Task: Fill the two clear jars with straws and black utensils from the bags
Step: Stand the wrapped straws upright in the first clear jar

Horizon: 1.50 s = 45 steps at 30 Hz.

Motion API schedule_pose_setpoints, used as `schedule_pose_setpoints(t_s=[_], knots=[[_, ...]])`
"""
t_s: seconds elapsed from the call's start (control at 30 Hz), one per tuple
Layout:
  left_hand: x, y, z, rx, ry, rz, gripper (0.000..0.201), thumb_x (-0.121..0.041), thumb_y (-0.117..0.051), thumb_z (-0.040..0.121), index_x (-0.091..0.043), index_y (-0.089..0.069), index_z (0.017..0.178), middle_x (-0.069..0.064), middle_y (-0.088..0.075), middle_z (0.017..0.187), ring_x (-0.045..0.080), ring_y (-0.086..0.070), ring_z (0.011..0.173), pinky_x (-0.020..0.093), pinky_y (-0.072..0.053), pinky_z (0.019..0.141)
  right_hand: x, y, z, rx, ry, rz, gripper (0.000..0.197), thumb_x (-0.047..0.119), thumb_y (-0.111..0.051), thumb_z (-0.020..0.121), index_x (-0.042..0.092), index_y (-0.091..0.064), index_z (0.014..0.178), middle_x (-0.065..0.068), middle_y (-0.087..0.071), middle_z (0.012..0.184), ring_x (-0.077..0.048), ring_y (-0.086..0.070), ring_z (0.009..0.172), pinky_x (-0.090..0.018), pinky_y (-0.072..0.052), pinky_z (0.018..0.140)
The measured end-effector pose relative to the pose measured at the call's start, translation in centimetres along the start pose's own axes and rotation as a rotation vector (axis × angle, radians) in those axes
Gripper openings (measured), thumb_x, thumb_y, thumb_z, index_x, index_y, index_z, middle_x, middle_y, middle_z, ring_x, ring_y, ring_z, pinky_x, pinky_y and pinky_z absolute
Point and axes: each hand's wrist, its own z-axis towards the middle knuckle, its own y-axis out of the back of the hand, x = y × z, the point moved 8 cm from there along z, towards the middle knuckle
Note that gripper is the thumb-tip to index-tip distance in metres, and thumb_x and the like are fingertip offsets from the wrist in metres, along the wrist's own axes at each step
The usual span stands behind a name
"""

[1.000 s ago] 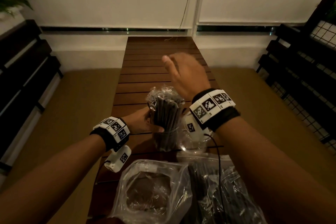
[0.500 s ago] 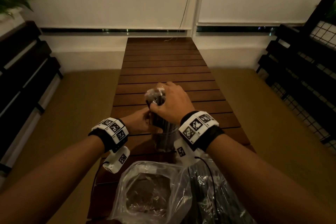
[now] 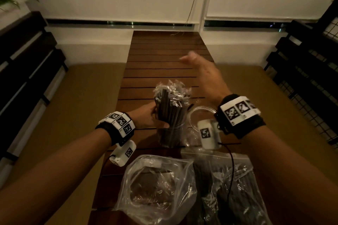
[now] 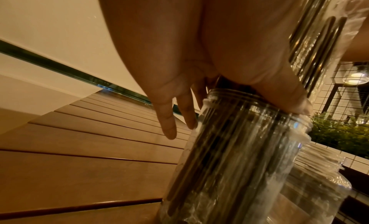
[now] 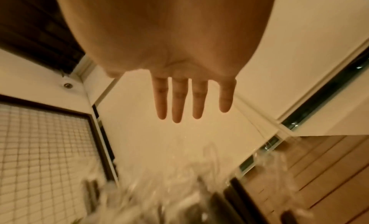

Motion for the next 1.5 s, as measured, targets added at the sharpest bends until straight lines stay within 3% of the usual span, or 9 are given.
schedule_pose_setpoints(t_s=[0.1,0.23,0.37,0.57,0.77,0.9,1.0,1.17,1.5], knots=[[0.5,-0.1,0.1,0.007,0.024,-0.012,0.065,-0.024,-0.082,0.074,-0.026,-0.047,0.13,-0.01,-0.058,0.125,0.007,-0.056,0.115,0.031,-0.05,0.097,-1.8,0.2,-0.4,0.06,-0.076,-0.134,0.06,0.062,-0.023,0.101,0.025,-0.06,0.132,0.003,-0.059,0.14,-0.012,-0.052,0.129,-0.031,-0.041,0.103],[0.0,-0.3,-0.1,0.013,0.019,-0.029,0.058,-0.024,-0.081,0.075,-0.042,-0.046,0.117,-0.022,-0.056,0.117,-0.005,-0.054,0.107,0.02,-0.048,0.089,-3.8,-3.6,-3.0,0.342,-0.127,-0.251,0.052,0.053,-0.023,0.105,0.028,-0.04,0.148,-0.004,-0.049,0.15,-0.021,-0.049,0.134,-0.031,-0.035,0.102],[0.1,-0.3,-0.1,0.014,0.028,-0.034,0.057,-0.022,-0.079,0.077,-0.036,-0.045,0.121,-0.025,-0.054,0.112,-0.009,-0.053,0.102,0.012,-0.044,0.083,-5.0,-1.4,-2.6,0.135,-0.154,-0.263,0.04,0.03,-0.033,0.106,0.021,-0.05,0.141,-0.006,-0.058,0.138,-0.022,-0.057,0.121,-0.038,-0.046,0.102],[0.3,-0.4,-0.1,0.03,0.034,-0.048,0.057,-0.024,-0.08,0.076,-0.044,-0.045,0.116,-0.026,-0.053,0.116,-0.012,-0.051,0.104,0.012,-0.044,0.085,-6.1,-1.3,-3.1,0.195,-0.111,-0.496,0.018,0.017,-0.065,0.095,0.019,-0.074,0.111,0.002,-0.073,0.102,-0.013,-0.065,0.097,-0.017,-0.048,0.077],[0.2,-0.3,0.0,0.024,0.031,-0.039,0.061,-0.018,-0.078,0.077,-0.031,-0.044,0.125,-0.024,-0.052,0.115,-0.016,-0.053,0.1,0.006,-0.045,0.077,-3.4,0.5,-1.6,-0.094,-0.009,-0.291,0.007,0.024,-0.069,0.093,0.022,-0.072,0.099,0.013,-0.07,0.089,-0.001,-0.066,0.087,-0.017,-0.054,0.08],[0.5,-0.4,0.1,0.031,0.029,-0.043,0.056,-0.013,-0.077,0.078,-0.036,-0.046,0.119,-0.021,-0.055,0.113,-0.025,-0.054,0.094,0.002,-0.047,0.074,-4.4,-2.2,-1.7,0.088,-0.081,-0.378,0.012,0.024,-0.06,0.099,0.02,-0.069,0.106,0.002,-0.071,0.104,-0.01,-0.063,0.095,-0.023,-0.054,0.083],[0.1,-0.4,0.0,0.035,0.024,-0.015,0.055,-0.016,-0.077,0.078,-0.044,-0.045,0.113,-0.023,-0.054,0.114,-0.023,-0.054,0.096,0.008,-0.049,0.079,-2.2,-0.8,-1.7,-0.038,-0.032,-0.28,0.028,0.037,-0.046,0.105,0.017,-0.066,0.103,0.002,-0.068,0.094,-0.003,-0.059,0.078,-0.02,-0.047,0.07],[-1.0,-0.8,-0.3,0.061,-0.004,-0.019,0.054,-0.016,-0.075,0.081,-0.042,-0.045,0.118,-0.021,-0.054,0.118,-0.017,-0.056,0.104,0.006,-0.048,0.081,-1.6,-6.6,-1.6,0.292,0.055,-0.494,0.068,0.073,-0.043,0.089,0.034,-0.041,0.145,-0.001,-0.036,0.157,-0.024,-0.034,0.144,-0.053,-0.033,0.113],[-0.4,-0.3,-0.8,0.033,0.05,-0.018,0.073,-0.074,-0.075,0.05,-0.045,-0.055,0.114,-0.022,-0.064,0.113,-0.003,-0.062,0.105,0.021,-0.053,0.087,-1.6,-2.9,-3.6,0.263,0.081,-0.466,0.067,0.062,-0.056,0.091,0.034,-0.037,0.149,0.0,-0.032,0.159,-0.022,-0.033,0.145,-0.045,-0.033,0.113]])
